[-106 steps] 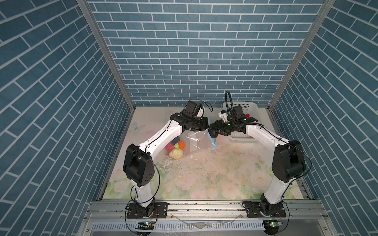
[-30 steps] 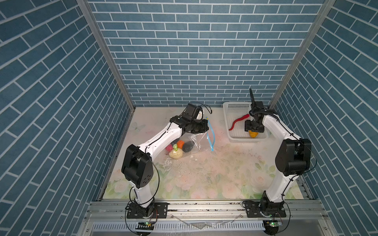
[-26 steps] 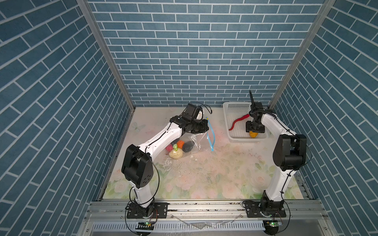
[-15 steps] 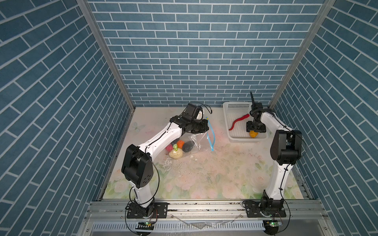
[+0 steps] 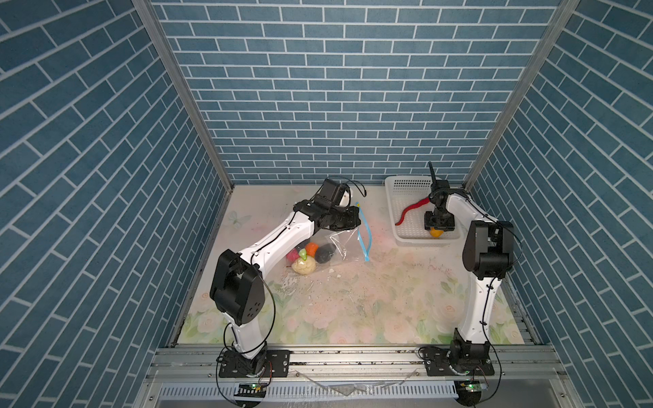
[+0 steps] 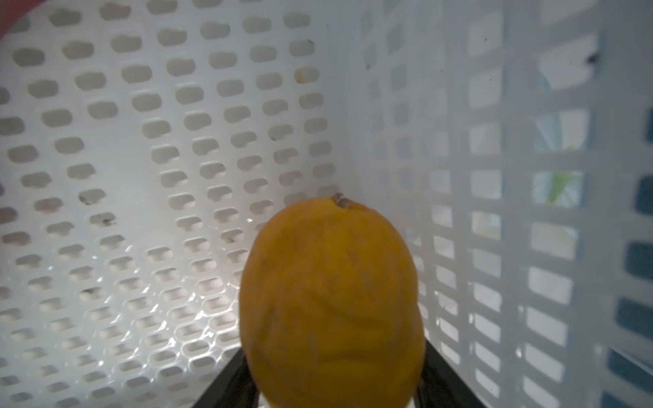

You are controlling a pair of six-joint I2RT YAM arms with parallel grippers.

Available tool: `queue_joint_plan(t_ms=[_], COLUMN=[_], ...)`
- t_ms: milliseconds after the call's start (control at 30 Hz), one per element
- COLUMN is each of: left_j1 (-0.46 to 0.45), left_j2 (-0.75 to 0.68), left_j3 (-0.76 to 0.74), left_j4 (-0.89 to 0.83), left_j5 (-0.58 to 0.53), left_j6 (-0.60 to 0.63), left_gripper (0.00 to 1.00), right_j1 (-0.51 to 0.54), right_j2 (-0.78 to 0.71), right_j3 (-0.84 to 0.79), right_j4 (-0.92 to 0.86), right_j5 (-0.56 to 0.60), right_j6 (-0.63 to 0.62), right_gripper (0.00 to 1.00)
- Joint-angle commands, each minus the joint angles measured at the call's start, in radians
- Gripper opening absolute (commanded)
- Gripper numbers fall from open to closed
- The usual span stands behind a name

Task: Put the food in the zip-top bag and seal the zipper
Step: 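Move the right gripper back to the basket and grasp the yellow squash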

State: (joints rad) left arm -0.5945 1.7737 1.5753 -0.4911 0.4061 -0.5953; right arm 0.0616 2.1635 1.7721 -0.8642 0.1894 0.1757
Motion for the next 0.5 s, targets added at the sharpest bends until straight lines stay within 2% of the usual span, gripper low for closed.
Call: queue_joint_plan(t_ms=[0,200,400,467], left_j1=[-0.006,-0.005,-0.005,-0.005], left_j2=[-0.01,-0.01,-0.004,-0.004], left_j3=[0.012,0.011,0.012,0.012], left_j4=[-0.001,-0.001,0.0,0.0], left_j5=[0.0,0.0,0.002,0.002], left_j6=[0.001,0.002,0.001,0.001], left_gripper=[0.03,0.03,0.03,0.03], right_j1=[-0.005,-0.008,-0.009,-0.009], right_j2=[0.002,-0.029,-0.083,-0.099], right_j3=[0.027,0.011,-0.047,-0.059], right_j4=[-0.012,0.003,0.064,0.077], right_j5=[-0.041,-0.122,-0.262,-0.271], right_j6=[-0.003,0.029,0.086,0.098], right_gripper=[0.61,0.6,0.59,0.59])
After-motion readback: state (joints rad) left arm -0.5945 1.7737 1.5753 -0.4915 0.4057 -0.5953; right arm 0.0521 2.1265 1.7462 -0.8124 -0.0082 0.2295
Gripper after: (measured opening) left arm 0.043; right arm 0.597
